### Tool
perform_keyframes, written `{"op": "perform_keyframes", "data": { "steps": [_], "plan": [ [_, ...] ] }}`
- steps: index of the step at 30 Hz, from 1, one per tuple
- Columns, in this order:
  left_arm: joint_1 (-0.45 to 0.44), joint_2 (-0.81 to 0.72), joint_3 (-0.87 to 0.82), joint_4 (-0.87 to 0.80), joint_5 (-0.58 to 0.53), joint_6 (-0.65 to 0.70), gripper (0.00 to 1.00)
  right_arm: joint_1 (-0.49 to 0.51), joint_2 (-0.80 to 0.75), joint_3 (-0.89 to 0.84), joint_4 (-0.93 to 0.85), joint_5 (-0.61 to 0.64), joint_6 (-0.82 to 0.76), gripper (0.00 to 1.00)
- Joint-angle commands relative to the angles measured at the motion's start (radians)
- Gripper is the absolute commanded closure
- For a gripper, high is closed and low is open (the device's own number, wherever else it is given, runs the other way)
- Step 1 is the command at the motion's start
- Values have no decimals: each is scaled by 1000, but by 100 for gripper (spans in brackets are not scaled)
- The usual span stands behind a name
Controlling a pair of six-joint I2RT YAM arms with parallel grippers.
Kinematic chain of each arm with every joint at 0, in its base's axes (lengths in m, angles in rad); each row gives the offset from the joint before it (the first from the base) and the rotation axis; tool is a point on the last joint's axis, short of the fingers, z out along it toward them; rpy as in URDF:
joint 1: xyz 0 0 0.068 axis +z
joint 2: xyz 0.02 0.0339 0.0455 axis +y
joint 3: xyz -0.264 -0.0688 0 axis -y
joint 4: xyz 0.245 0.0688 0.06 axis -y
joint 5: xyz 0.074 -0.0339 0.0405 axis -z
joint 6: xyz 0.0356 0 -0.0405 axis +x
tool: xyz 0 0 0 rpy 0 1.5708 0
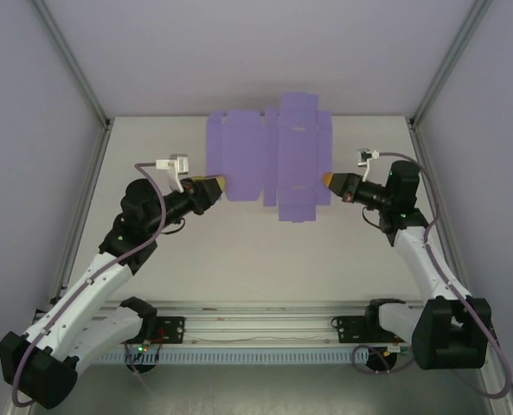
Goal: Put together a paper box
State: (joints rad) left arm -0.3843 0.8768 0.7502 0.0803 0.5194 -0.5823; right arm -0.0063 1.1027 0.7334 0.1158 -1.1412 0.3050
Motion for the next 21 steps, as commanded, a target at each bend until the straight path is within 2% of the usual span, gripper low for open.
{"op": "perform_keyframes", "data": {
  "steps": [1,4,6,8,10,13,17,21],
  "plan": [
    [2,-18,-5,-190,-189,51,0,21,-5,55,-208,126,-201,100],
    [1,-19,7,-372,-434,44,0,123,12,129,-432,334,-431,100],
    [2,-17,7,-455,-541,35,0,216,34,153,-504,517,-570,100],
    [1,-16,3,-499,-585,36,0,277,69,152,-501,619,-667,100],
    [1,-18,0,-517,-584,36,0,303,116,163,-480,656,-735,100],
    [1,-15,5,-491,-516,36,0,347,177,175,-434,718,-886,100],
    [1,19,47,-424,-400,36,0,424,258,204,-328,932,-1037,100],
    [1,94,118,-387,-349,54,0,517,300,132,-101,1126,-1314,100]
  ]
}}
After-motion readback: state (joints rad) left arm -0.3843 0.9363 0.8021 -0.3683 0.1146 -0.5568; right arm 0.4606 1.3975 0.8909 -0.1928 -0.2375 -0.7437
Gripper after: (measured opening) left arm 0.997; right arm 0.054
